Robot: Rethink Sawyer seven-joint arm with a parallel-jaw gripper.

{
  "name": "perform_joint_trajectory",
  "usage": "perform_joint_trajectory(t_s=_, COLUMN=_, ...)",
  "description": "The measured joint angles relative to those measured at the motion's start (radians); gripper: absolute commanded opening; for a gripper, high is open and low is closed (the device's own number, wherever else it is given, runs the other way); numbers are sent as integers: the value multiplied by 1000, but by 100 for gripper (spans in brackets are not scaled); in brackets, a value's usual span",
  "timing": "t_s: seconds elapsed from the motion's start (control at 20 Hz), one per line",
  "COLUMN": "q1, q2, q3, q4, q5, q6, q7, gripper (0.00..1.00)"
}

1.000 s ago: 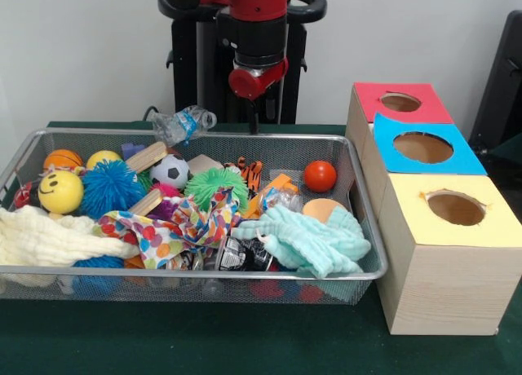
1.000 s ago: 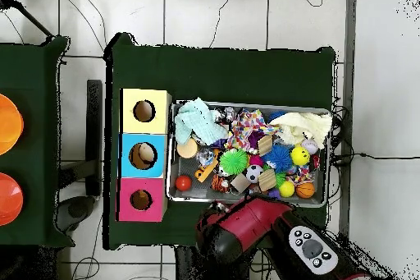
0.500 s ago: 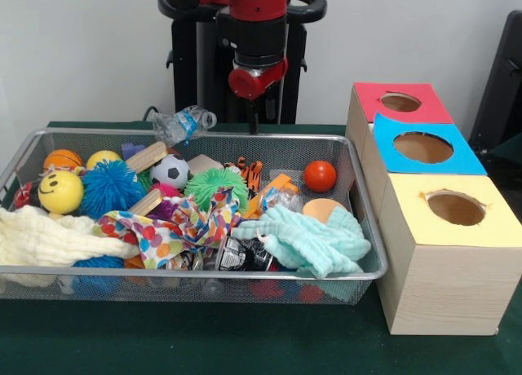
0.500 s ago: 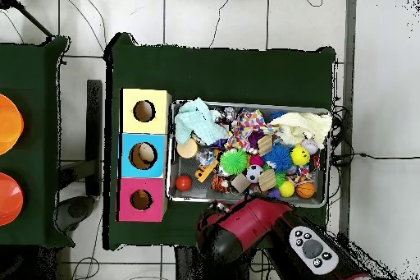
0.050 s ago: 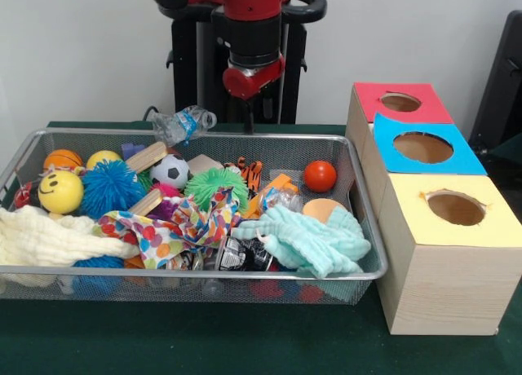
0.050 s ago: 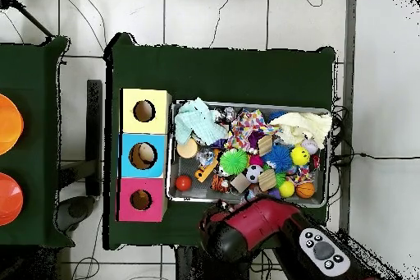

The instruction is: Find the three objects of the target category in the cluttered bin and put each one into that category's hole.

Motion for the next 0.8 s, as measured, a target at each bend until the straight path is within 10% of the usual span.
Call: perform_joint_trajectory(t_s=0.8, q1=8, q2=0, q3=1, q4=-37, q5=34, q6=75, q7=0, gripper=100)
